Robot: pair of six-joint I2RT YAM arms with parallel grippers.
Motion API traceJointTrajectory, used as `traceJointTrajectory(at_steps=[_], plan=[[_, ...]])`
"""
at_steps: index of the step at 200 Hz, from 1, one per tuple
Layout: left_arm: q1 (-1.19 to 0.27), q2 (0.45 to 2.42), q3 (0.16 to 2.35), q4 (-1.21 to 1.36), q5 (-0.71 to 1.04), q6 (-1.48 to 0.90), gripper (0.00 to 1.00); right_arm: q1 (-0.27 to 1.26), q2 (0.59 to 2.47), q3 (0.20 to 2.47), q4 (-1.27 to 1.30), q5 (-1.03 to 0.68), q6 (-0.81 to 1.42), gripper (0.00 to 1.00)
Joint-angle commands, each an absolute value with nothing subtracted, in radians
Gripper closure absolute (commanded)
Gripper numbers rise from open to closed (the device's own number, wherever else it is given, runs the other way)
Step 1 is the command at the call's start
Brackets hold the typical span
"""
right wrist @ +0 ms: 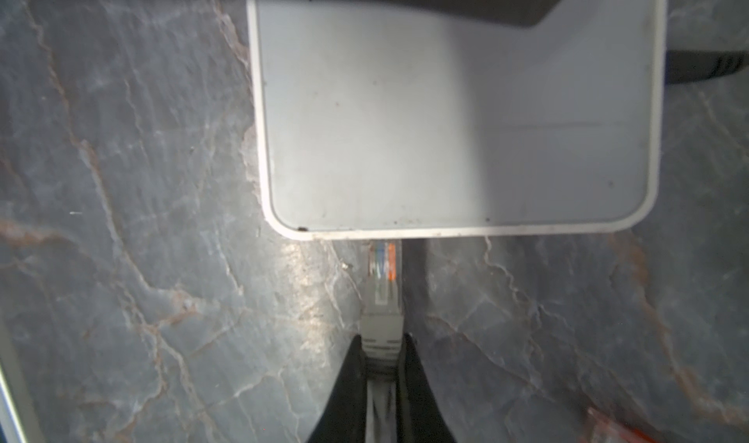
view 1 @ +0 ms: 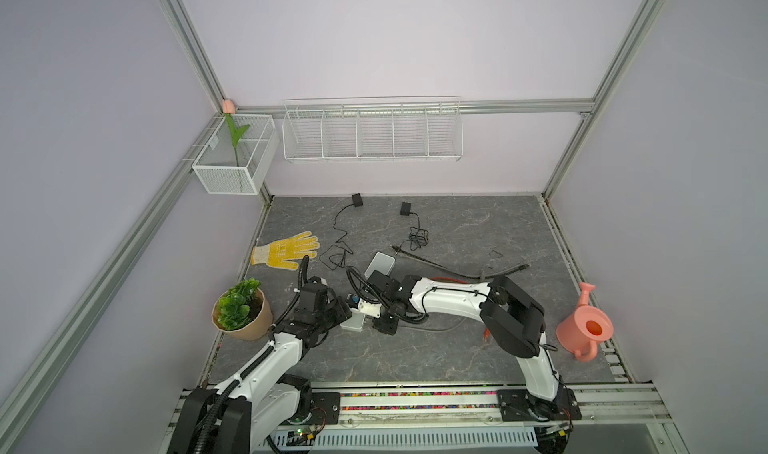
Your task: Insert the plug into the switch port
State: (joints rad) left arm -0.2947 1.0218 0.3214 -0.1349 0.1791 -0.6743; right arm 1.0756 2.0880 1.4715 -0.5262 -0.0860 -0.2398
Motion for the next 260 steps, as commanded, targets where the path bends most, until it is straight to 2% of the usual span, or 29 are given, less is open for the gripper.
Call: traceJointTrajectory(at_steps=[1, 132, 193, 260], plan=[[-0.293, 1.027, 0.315, -0.126, 0.185, -0.69, 0.46, 1.089, 2.065, 1.461, -0.541, -0.113, -0.247, 0.93], [-0.293, 1.108, 0.332, -0.111, 0.243, -0.7, 0.5, 1.108, 2.117, 1.536, -0.613, -0.132, -0.261, 0.93], [-0.293, 1.192, 0.363, -0.101, 0.315, -0.686, 0.58, 1.11, 2.148, 1.554, -0.627, -0.127, -0.265, 0.93], [-0.293, 1.197, 0.358, -0.085, 0.37, -0.69, 0.6, 1.11, 2.154, 1.561, -0.622, -0.153, -0.268, 0.93]])
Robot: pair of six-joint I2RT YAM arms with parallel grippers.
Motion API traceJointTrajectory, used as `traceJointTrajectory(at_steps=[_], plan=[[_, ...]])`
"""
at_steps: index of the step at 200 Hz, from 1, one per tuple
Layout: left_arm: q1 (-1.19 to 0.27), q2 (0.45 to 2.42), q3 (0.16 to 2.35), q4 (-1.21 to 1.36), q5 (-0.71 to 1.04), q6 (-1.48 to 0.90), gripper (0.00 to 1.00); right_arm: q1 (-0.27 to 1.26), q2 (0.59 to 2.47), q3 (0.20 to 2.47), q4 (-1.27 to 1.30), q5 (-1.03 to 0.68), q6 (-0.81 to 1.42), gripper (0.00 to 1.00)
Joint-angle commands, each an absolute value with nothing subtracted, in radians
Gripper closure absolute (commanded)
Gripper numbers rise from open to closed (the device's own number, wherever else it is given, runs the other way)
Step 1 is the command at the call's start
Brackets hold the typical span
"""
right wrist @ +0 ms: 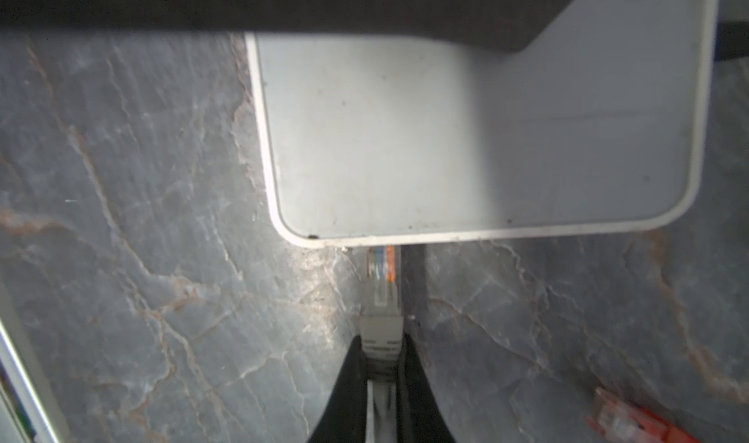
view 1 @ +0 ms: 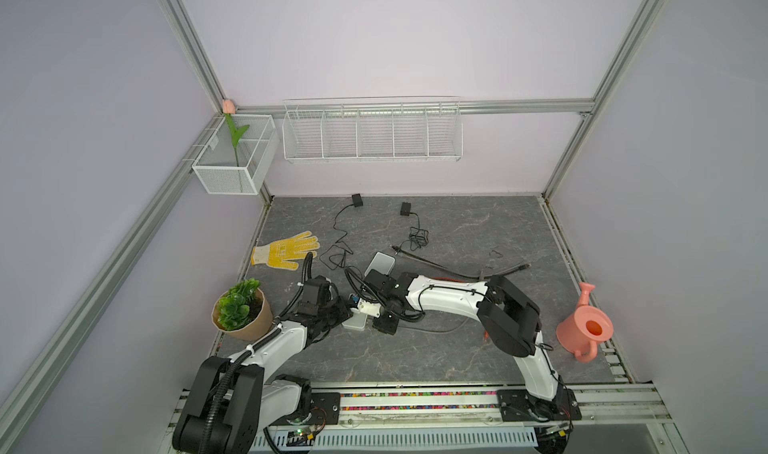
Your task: Insert the plug into the switch port
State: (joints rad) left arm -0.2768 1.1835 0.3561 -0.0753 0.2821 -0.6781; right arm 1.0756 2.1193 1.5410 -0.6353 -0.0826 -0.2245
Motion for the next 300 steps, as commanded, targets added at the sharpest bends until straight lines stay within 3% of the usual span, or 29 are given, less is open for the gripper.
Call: traceJointTrajectory(at_steps=[1, 108, 209, 300], plan=[[-0.293, 1.197, 0.358, -0.083, 0.371, -0.691, 0.6, 1.11, 2.155, 1.561, -0.622, -0.153, -0.268, 0.93], [-0.293, 1.237, 0.295, 0.05, 0.486, -0.741, 0.63, 1.115, 2.087, 1.472, -0.605, -0.117, -0.259, 0.93], [-0.293, 1.053, 0.267, -0.11, 0.394, -0.725, 0.55, 1.111, 2.02, 1.408, -0.593, -0.077, -0.239, 0.93], [-0.292, 0.92, 0.218, -0.141, 0.34, -0.754, 0.54, 1.119, 1.993, 1.388, -0.625, -0.059, -0.254, 0.93]])
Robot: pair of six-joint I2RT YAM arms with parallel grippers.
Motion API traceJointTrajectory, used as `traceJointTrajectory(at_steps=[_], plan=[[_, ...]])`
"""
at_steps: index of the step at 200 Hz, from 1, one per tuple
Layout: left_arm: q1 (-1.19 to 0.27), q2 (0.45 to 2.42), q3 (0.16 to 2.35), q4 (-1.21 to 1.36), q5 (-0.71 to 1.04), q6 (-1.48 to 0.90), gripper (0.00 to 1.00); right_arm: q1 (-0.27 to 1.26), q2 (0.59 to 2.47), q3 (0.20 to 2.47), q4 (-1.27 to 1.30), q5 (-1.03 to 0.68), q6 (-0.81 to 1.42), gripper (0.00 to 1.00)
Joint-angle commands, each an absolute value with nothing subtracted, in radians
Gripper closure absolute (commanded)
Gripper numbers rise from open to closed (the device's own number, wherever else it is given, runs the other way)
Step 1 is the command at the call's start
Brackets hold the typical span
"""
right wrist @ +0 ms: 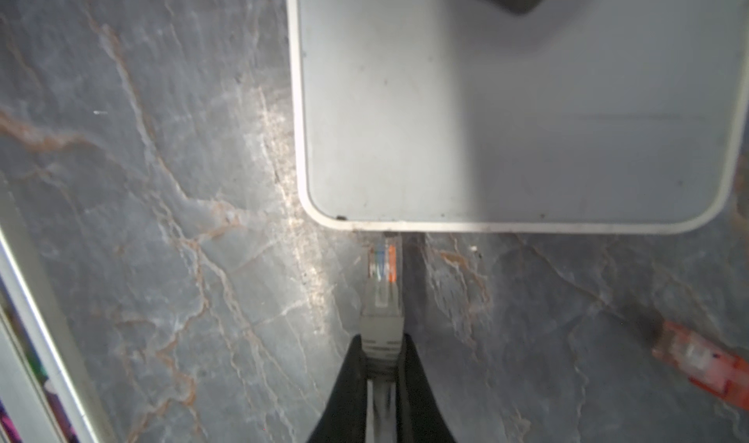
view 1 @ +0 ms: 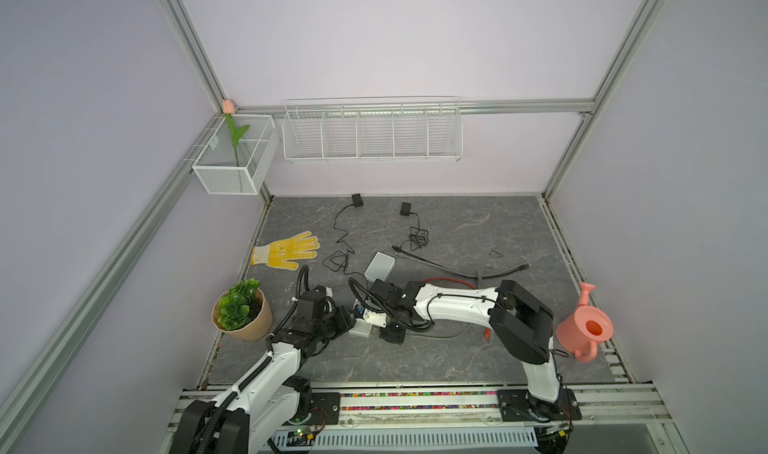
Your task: Insert the plug into the switch port
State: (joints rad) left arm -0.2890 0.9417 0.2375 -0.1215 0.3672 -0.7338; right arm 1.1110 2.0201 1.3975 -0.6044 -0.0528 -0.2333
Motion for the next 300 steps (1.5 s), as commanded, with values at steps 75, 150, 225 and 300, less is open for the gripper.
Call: traceJointTrajectory(at_steps=[75, 150, 225, 300], plan=[[-0.293, 1.004, 0.222, -0.079, 0.37, -0.757, 0.56, 1.121, 2.04, 1.435, -0.628, -0.072, -0.26, 0.93], [-0.293, 1.052, 0.238, -0.082, 0.407, -0.736, 0.62, 1.123, 2.074, 1.458, -0.644, -0.077, -0.262, 0.93], [-0.293, 0.98, 0.231, -0.123, 0.363, -0.744, 0.63, 1.125, 2.026, 1.427, -0.637, -0.072, -0.253, 0.93], [-0.293, 0.952, 0.21, -0.094, 0.36, -0.746, 0.64, 1.129, 2.064, 1.475, -0.669, -0.079, -0.257, 0.93]])
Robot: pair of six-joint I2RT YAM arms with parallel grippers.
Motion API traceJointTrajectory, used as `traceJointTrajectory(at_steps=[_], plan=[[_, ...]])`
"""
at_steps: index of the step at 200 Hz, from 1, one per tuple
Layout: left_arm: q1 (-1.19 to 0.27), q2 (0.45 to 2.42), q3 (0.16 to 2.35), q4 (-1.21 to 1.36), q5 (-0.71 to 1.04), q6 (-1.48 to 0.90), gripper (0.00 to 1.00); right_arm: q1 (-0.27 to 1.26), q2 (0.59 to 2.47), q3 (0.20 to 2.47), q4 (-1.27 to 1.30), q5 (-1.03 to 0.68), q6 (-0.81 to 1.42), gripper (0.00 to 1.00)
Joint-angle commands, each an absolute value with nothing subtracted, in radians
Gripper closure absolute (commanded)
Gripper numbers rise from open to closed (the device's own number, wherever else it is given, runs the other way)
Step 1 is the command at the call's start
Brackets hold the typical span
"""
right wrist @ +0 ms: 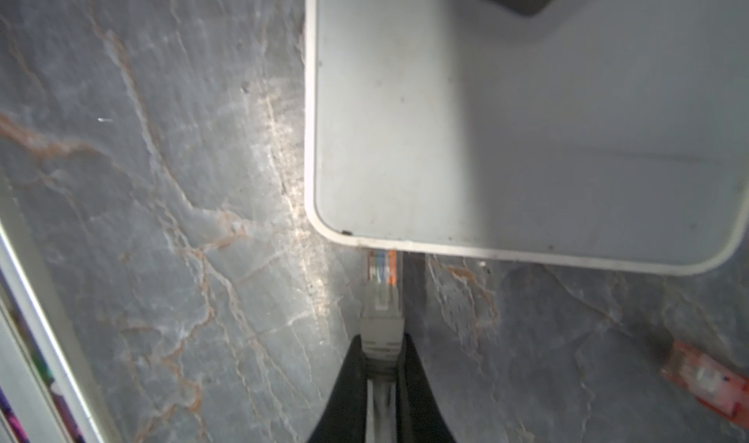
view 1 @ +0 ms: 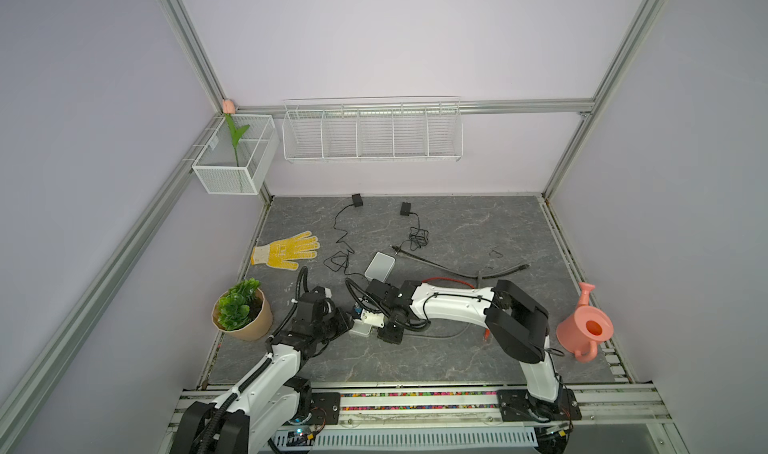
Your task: Insert the plug into the switch port
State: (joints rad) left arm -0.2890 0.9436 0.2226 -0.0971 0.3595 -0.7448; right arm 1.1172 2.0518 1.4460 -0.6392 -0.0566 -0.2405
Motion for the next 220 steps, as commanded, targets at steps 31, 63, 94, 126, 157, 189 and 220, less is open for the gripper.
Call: traceJointTrajectory(at_steps=[31, 63, 94, 126, 157, 189, 220], plan=[[-0.292, 0.99, 0.215, -0.076, 0.392, -0.744, 0.64, 1.129, 2.101, 1.521, -0.689, -0.086, -0.261, 0.93], [-0.293, 1.0, 0.215, -0.07, 0.407, -0.741, 0.65, 1.131, 2.117, 1.528, -0.688, -0.083, -0.26, 0.93], [-0.293, 0.986, 0.215, -0.084, 0.403, -0.739, 0.65, 1.129, 2.118, 1.534, -0.675, -0.076, -0.255, 0.93], [-0.293, 0.977, 0.216, -0.096, 0.401, -0.737, 0.66, 1.125, 2.131, 1.566, -0.677, -0.068, -0.245, 0.93], [-0.293, 0.962, 0.213, -0.106, 0.398, -0.738, 0.66, 1.126, 2.15, 1.595, -0.685, -0.061, -0.241, 0.93], [-0.293, 0.952, 0.21, -0.112, 0.399, -0.738, 0.66, 1.125, 2.162, 1.612, -0.69, -0.045, -0.238, 0.93], [-0.293, 0.948, 0.208, -0.106, 0.4, -0.742, 0.66, 1.127, 2.169, 1.632, -0.71, -0.044, -0.238, 0.93]])
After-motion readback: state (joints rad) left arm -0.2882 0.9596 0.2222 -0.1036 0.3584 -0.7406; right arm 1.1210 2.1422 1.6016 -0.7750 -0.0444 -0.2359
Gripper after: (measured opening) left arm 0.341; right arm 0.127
